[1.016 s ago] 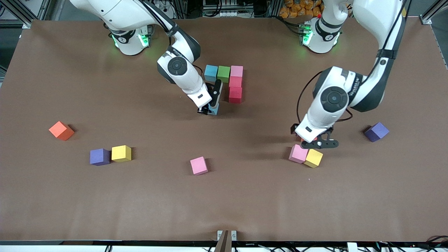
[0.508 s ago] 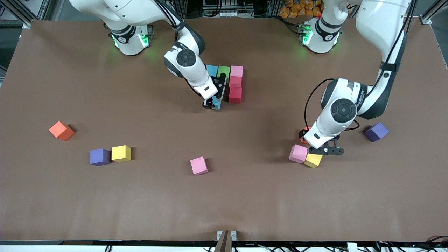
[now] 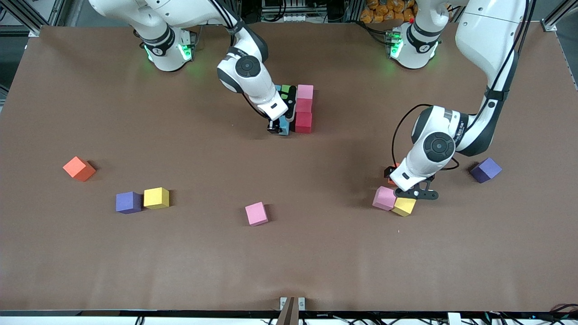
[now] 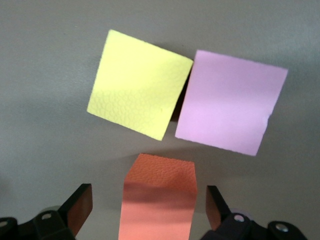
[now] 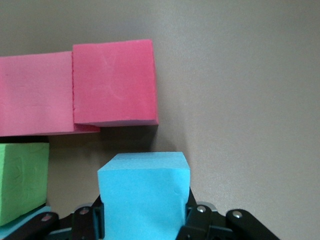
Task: Form number 2 with 11 blocks
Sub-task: 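Grasp the orange cube with the left gripper while the right gripper places cyan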
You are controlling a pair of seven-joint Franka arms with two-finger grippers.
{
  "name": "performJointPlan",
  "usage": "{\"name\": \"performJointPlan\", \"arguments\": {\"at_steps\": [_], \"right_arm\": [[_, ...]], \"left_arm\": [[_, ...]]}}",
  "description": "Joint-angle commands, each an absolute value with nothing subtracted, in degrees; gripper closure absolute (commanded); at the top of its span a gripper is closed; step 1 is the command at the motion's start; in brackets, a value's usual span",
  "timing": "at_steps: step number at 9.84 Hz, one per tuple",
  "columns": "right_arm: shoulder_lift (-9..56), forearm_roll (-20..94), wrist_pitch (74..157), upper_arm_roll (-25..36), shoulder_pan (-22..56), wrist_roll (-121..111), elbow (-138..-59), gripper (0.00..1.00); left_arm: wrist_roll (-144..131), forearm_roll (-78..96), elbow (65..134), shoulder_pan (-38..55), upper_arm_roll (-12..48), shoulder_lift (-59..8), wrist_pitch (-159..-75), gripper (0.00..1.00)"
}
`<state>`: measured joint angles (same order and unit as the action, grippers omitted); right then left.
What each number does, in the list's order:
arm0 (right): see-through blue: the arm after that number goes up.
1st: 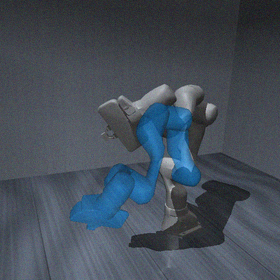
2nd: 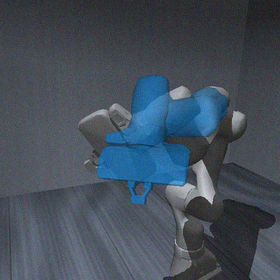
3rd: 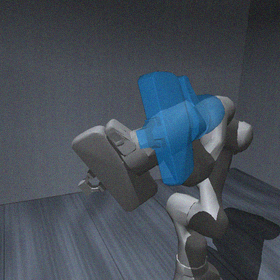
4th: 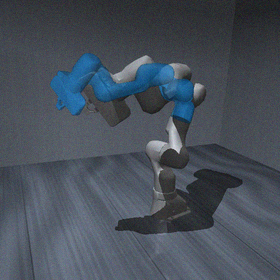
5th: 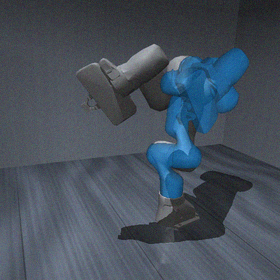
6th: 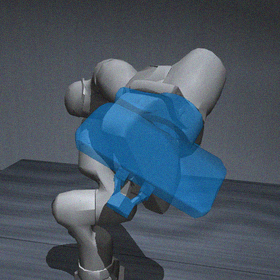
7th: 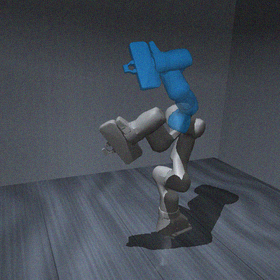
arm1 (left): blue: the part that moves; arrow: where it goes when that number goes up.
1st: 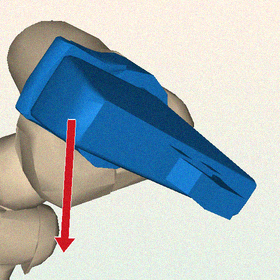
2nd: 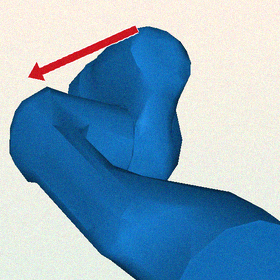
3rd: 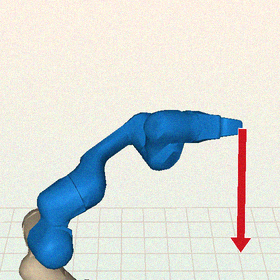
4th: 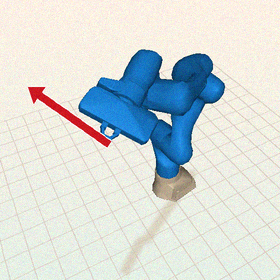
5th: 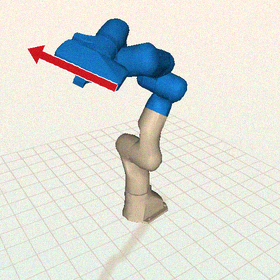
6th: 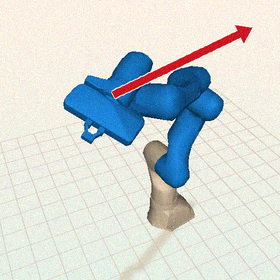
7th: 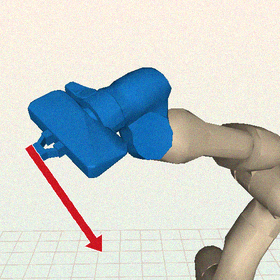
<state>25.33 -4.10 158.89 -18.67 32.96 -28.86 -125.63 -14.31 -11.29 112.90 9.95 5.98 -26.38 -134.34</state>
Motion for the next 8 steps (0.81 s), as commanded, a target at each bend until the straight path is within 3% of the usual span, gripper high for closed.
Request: {"name": "performJointPlan", "arguments": {"at_steps": [1,8], "right_arm": [[23.38,-4.92,159.08,-16.27,35.67,-26.29,-127.44,0.8],[24.08,-5.19,159.08,-11.7,41.74,-22.41,-126.48,0.81]], "left_arm": [[-11.87,-11.95,116.0,9.93,5.8,-24.88,-137.36,0.0],[-9.76,-10.63,120.85,9.5,5.8,-22.68,-138.69,0.0]]}}
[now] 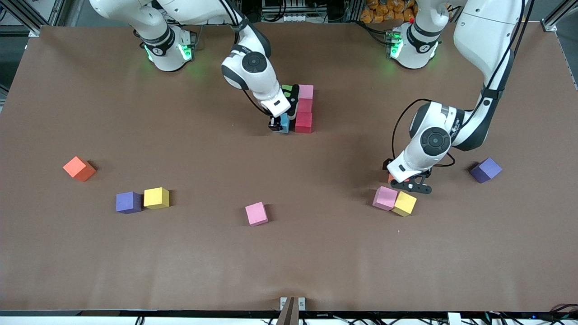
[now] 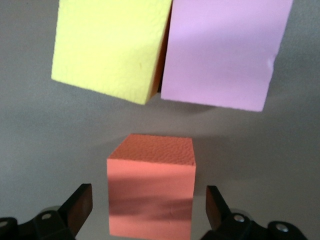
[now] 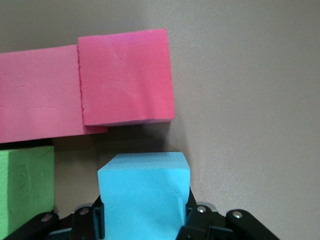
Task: Form number 2 with 11 blocks
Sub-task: 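Set the cyan cube onto the stack and open the right gripper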
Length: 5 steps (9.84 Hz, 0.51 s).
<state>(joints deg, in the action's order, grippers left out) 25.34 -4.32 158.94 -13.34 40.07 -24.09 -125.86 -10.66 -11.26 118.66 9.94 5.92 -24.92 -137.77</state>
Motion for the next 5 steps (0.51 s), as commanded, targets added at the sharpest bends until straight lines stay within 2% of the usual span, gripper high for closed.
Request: {"name": "performJointPlan", "arguments": {"at_steps": [1,5], "right_arm": [[24.08,-5.19,159.0,-11.6,42.1,-21.45,-126.21,0.82],[25.05,-5.19,158.55,-11.51,43.07,-20.04,-124.46,0.83]], "left_arm": [[-9.76,-10.63,120.76,9.32,5.8,-22.68,-138.69,0.0],[-9.67,-10.63,119.97,9.23,5.8,-22.85,-138.69,0.0]]}}
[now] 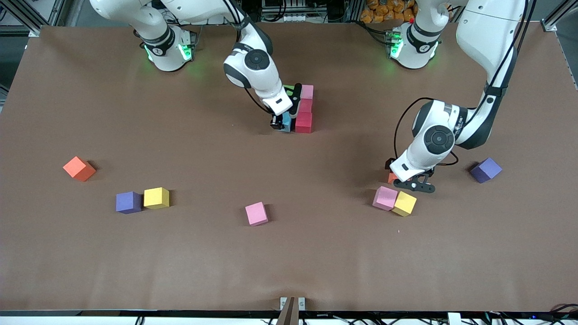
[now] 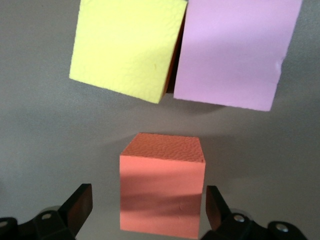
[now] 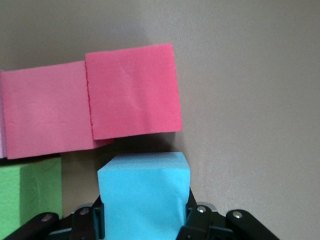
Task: Form number 2 with 11 blocks
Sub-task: 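Set the cyan cube onto the stack and open the right gripper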
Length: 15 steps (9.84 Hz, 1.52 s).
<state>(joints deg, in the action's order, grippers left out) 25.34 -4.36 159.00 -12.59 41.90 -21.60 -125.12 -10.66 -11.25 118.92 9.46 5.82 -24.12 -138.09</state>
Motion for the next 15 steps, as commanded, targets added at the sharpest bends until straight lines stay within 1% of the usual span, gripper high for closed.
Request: {"name": "performJointPlan", "arguments": {"at_steps": [1,2,5,8,9,10,11,12,13,14,15], "right_arm": [[25.22,-5.19,158.55,-11.51,43.07,-19.95,-124.19,0.83],[25.4,-5.19,158.55,-11.51,43.24,-19.78,-123.93,0.83],[26.8,-5.27,158.55,-8.18,46.83,-18.38,-122.61,0.83],[27.25,-5.62,158.21,-7.65,47.46,-18.11,-122.17,0.83],[27.25,-5.62,157.42,-7.65,47.46,-18.11,-121.91,0.83],[27.25,-5.8,157.24,-7.56,47.55,-18.02,-121.64,0.83],[27.33,-5.8,157.24,-7.56,47.72,-17.67,-121.64,0.83],[27.68,-5.89,157.24,-7.47,47.99,-17.58,-121.47,0.83],[27.86,-5.89,157.24,-7.47,47.99,-17.14,-121.2,0.83],[28.12,-5.98,157.15,-7.47,48.34,-16.88,-120.94,0.83],[28.3,-5.98,156.45,-6.34,49.3,-16.53,-120.33,0.83]], "left_arm": [[-9.67,-10.63,119.88,9.23,5.8,-23.11,-139.04,0.0],[-9.67,-10.72,119.8,9.23,5.8,-23.29,-139.48,0.01],[-9.67,-10.72,119.79,9.32,5.8,-23.38,-139.75,0.15],[-9.67,-10.63,119.44,9.32,5.8,-23.47,-139.75,0.19],[-9.67,-10.63,119.36,9.32,5.8,-23.47,-139.75,0.26],[-9.67,-10.63,119.27,9.32,5.8,-23.38,-139.75,0.35],[-9.67,-10.63,119.35,9.32,5.8,-23.2,-139.75,0.48],[-9.67,-10.55,119.36,9.32,5.8,-23.03,-139.75,0.58],[-9.67,-10.46,119.27,9.32,5.8,-22.59,-139.75,0.62],[-9.75,-9.76,119.35,9.4,5.89,-20.76,-139.75,0.6],[-9.67,-8.54,119.27,9.67,5.98,-19.0,-139.4,0.6]]}}
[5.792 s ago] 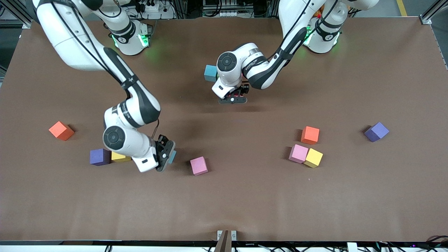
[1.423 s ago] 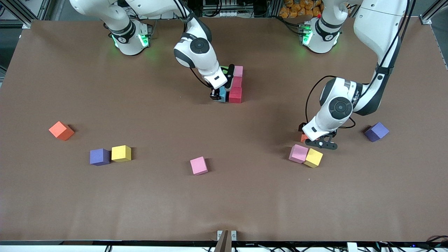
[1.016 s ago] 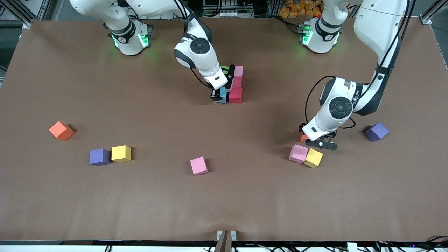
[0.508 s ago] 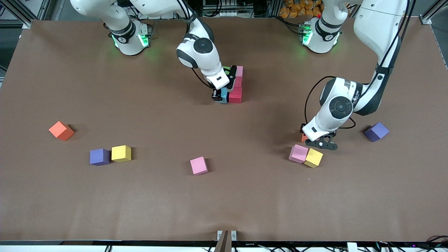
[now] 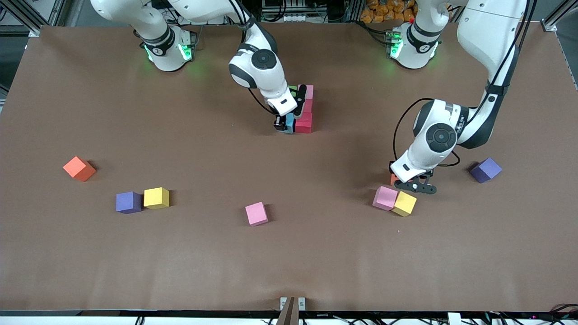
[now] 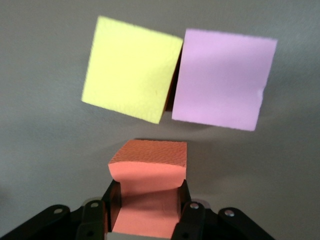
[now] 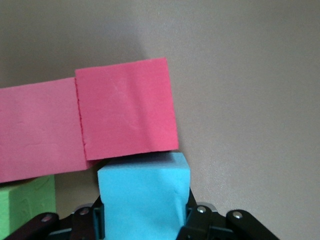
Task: Form number 2 with 11 blocks
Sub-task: 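Set the cyan cube onto the stack and open the right gripper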
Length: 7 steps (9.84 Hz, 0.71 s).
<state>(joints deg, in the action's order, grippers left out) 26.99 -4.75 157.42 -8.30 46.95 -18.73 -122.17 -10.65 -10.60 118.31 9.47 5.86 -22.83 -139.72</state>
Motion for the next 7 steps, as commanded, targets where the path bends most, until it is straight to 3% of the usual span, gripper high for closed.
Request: {"name": "performJointPlan", "arguments": {"at_steps": [1,7], "right_arm": [[28.3,-5.98,154.97,-5.2,50.7,-16.18,-119.54,0.83],[28.92,-6.68,154.34,-4.83,51.33,-14.59,-118.3,0.83]], "left_arm": [[-9.67,-7.92,119.27,10.1,6.06,-17.51,-138.96,0.6],[-9.67,-4.16,119.27,12.3,8.17,-7.57,-128.85,0.6]]}}
